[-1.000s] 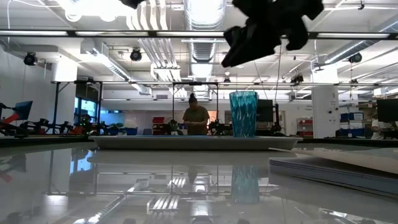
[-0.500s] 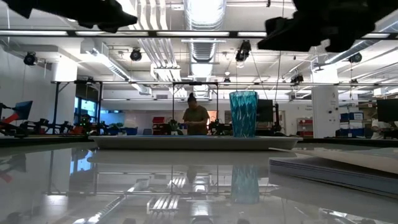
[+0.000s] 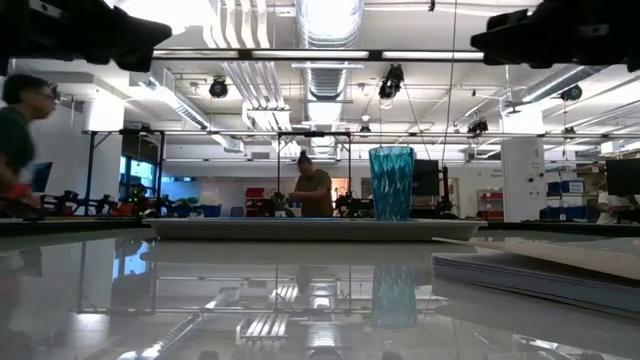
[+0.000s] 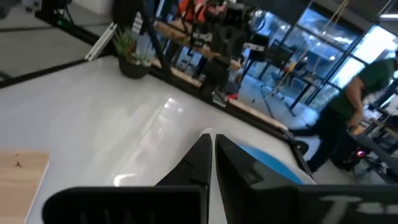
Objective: Pick and place plate/cup/fork/spoon on tray
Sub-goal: Return to Home Position
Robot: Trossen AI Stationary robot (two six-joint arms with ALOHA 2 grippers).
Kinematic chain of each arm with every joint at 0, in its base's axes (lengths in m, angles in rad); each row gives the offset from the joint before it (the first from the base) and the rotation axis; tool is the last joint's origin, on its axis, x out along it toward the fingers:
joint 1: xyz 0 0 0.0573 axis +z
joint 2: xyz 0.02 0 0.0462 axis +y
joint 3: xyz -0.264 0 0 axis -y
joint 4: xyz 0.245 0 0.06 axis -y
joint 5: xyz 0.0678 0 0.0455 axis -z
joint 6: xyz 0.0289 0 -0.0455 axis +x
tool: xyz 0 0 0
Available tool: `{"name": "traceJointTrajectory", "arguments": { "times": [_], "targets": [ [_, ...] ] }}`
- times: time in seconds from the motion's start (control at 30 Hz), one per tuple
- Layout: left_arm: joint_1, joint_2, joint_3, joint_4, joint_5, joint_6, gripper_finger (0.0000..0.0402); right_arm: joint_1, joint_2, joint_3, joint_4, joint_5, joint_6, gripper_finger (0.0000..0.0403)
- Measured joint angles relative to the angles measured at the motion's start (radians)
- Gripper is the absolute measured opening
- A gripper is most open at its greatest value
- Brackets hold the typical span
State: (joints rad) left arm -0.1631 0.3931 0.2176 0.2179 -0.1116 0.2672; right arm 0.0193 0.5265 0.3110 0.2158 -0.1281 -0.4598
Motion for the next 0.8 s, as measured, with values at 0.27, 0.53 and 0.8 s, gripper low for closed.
{"name": "traceJointTrajectory", "arguments": {
  "times": [0.27, 0.53, 0.8],
  "targets": [
    [0.0, -0.176, -0.081, 0.01, 0.0, 0.004, 0.0, 0.0, -0.199, -0.115, -0.001, 0.052, 0.024, 0.0009],
    [0.0, -0.307, -0.138, -0.01, 0.0, 0.034, 0.0, 0.0, -0.359, -0.209, -0.011, 0.077, 0.055, 0.0009],
    [0.0, -0.393, -0.199, -0.046, 0.002, 0.027, 0.0, 0.0, -0.524, -0.298, -0.044, 0.08, 0.05, 0.0009]
  ]
}}
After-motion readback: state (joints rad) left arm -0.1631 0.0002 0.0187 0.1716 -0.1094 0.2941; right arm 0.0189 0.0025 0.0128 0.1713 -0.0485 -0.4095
